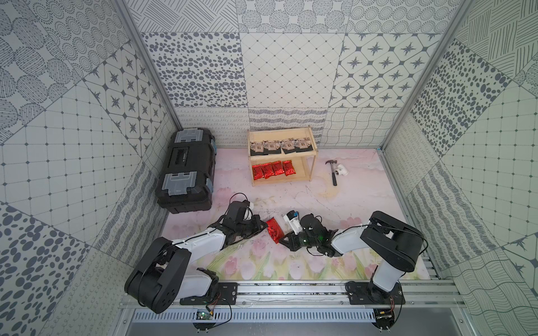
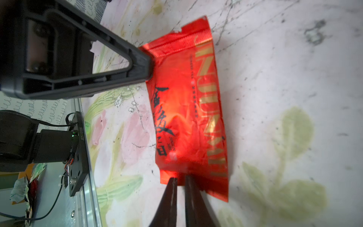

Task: Place the tea bags on the shelf by color
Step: Pick up the tea bag from the center of the board.

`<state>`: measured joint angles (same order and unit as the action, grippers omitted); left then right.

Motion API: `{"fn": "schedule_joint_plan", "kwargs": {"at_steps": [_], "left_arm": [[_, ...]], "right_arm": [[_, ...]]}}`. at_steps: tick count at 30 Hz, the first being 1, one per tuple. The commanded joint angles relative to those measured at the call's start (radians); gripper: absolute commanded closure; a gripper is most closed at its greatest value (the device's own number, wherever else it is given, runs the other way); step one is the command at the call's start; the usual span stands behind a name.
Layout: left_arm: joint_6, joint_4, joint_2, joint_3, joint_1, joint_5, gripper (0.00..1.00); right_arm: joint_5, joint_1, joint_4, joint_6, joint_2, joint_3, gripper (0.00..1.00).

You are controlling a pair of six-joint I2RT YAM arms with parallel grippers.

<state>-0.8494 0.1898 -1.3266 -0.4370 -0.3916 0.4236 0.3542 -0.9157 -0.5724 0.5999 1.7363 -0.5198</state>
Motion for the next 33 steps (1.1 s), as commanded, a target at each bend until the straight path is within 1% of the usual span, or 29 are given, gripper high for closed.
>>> {"fn": "schedule_joint_plan", "kwargs": {"at_steps": [1,2,5,7,8,9,10,11,12,14,17,21,24,27,30,33], "left_arm": [[0.038,-0.026,0.0,-0.022,-0.003,-0.033,1.0],[0.035,-0.033,0.002,-0.026,-0.004,-0.034,1.0],[0.014,-0.055,0.018,-0.035,-0.004,-0.031,1.0],[-0.016,-0.059,0.042,-0.039,-0.003,-0.029,1.0],[-0.039,-0.057,0.054,-0.041,-0.004,-0.031,1.0],[-0.064,-0.052,0.068,-0.045,-0.004,-0.031,1.0],[-0.096,-0.04,0.08,-0.048,-0.005,-0.03,1.0],[-0.126,-0.021,0.089,-0.048,-0.006,-0.029,1.0],[-0.161,0.0,0.097,-0.049,-0.003,-0.031,1.0],[-0.218,0.054,0.106,-0.051,0.0,-0.031,1.0],[-0.275,0.137,0.095,-0.078,0.006,-0.009,1.0],[-0.346,0.261,0.068,-0.101,0.008,0.037,1.0],[-0.399,0.341,0.052,-0.103,0.015,0.06,1.0],[-0.444,0.408,0.038,-0.103,0.023,0.091,1.0],[-0.471,0.45,0.038,-0.102,0.026,0.106,1.0],[-0.499,0.479,0.035,-0.109,0.031,0.123,1.0]], "right_arm": [[0.004,0.009,0.001,0.013,-0.017,0.004,0.81],[0.004,0.013,0.014,0.018,-0.039,0.004,0.76],[-0.017,0.022,0.075,0.028,-0.134,-0.009,0.74],[-0.067,0.022,0.134,0.045,-0.213,-0.015,0.72],[-0.115,0.023,0.148,0.077,-0.255,-0.015,0.67],[-0.175,0.023,0.166,0.117,-0.293,-0.016,0.61],[-0.244,0.023,0.194,0.174,-0.328,-0.016,0.57],[-0.309,0.023,0.216,0.239,-0.368,-0.015,0.55],[-0.37,0.023,0.224,0.299,-0.405,0.001,0.55],[-0.444,0.024,0.212,0.432,-0.475,0.039,0.55],[-0.497,0.031,0.203,0.58,-0.556,0.08,0.54],[-0.481,0.059,0.134,0.7,-0.614,0.13,0.49],[-0.419,0.083,0.06,0.759,-0.606,0.148,0.43],[-0.314,0.123,-0.055,0.801,-0.535,0.147,0.4],[-0.243,0.141,-0.181,0.83,-0.443,0.138,0.4],[-0.187,0.154,-0.299,0.831,-0.375,0.121,0.41]]}}
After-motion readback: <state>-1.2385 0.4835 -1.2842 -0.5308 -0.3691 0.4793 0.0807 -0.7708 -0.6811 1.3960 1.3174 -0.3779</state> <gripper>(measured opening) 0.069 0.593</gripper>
